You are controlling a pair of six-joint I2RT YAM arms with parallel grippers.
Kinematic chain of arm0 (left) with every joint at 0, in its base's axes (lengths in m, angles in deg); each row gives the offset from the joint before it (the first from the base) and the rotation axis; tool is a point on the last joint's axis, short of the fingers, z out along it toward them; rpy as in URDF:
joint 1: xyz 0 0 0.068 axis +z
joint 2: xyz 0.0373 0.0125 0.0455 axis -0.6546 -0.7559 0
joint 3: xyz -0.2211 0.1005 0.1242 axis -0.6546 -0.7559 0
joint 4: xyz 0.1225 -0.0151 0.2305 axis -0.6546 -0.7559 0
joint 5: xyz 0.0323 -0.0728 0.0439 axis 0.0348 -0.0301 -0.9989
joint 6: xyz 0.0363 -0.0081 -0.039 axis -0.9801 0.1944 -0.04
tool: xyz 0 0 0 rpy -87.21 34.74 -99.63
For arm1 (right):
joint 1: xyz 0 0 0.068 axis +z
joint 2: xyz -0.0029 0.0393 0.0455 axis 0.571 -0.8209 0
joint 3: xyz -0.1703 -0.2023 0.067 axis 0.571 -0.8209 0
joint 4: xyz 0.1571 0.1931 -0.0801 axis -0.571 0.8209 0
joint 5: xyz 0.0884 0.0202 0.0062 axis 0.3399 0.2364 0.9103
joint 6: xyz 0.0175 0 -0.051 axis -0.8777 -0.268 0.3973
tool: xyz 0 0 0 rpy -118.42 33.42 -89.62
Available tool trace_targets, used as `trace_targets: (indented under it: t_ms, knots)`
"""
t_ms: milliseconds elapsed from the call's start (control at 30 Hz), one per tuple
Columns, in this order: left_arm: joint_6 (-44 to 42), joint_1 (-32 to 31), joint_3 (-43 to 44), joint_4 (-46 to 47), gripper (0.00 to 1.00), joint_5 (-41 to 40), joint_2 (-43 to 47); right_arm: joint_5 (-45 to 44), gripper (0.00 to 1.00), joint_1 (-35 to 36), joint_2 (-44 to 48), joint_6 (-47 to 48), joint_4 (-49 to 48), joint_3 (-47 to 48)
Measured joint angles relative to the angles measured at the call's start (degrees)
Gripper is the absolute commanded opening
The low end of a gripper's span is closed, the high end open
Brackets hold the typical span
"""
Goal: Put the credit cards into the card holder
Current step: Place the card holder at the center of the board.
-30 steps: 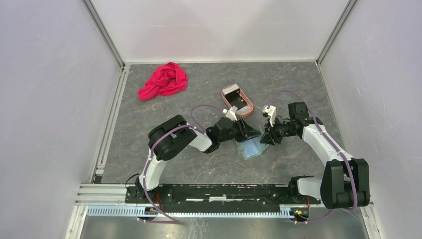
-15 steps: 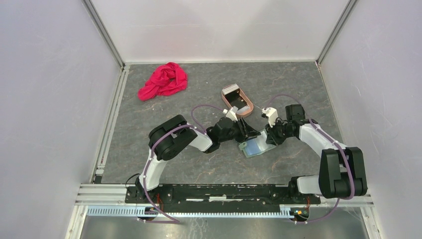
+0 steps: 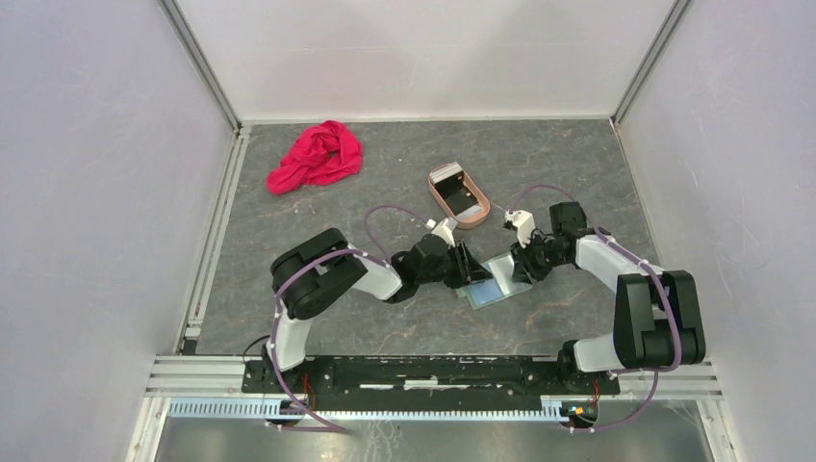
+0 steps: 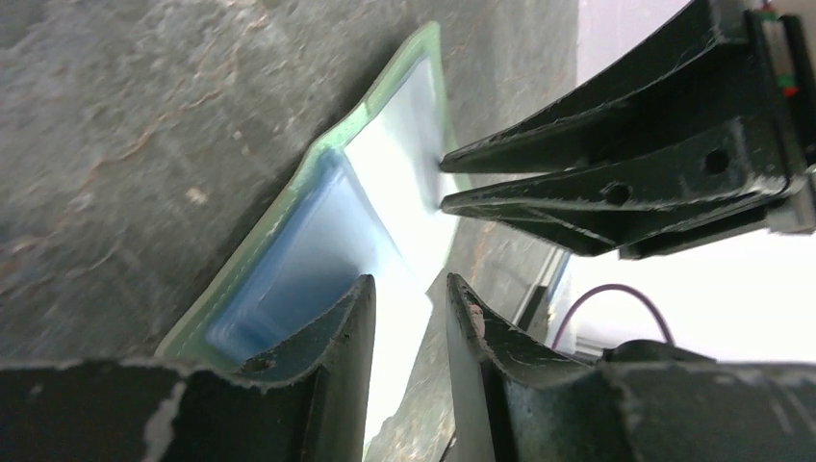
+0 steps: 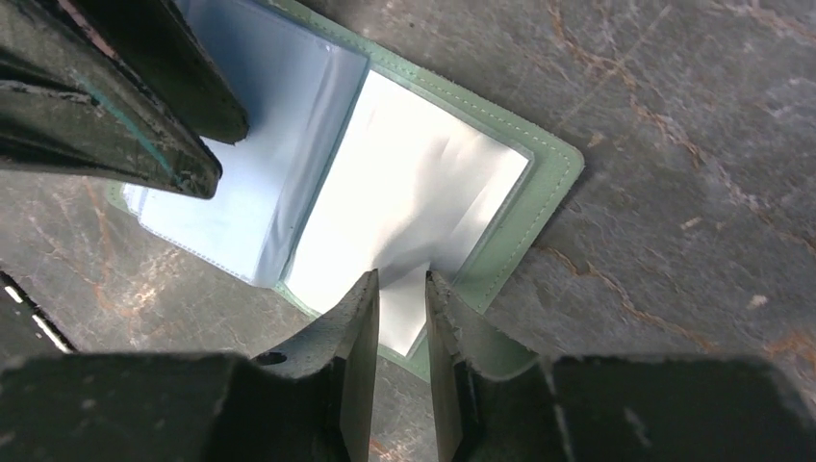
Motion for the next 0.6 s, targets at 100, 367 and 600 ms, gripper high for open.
trace_targets:
  t_ms: [100, 367, 600]
  knots:
    - [-2.32, -0.02, -1.92, -2.73, 0.4, -0.79, 2.27, 2.71, 0.33, 0.0, -0.94, 1.16, 0.81, 0.5]
    - [-7.34, -0.02, -1.11, -7.17, 0.25, -1.6, 2.95, 13.7, 0.33, 0.0, -2.89, 3.48, 3.93, 1.64]
    - [-12.37, -0.22, 1.75, -13.22, 0.25, -3.65, 3.48, 18.78, 0.17, 0.04, -5.49, -0.37, 1.14, 2.1]
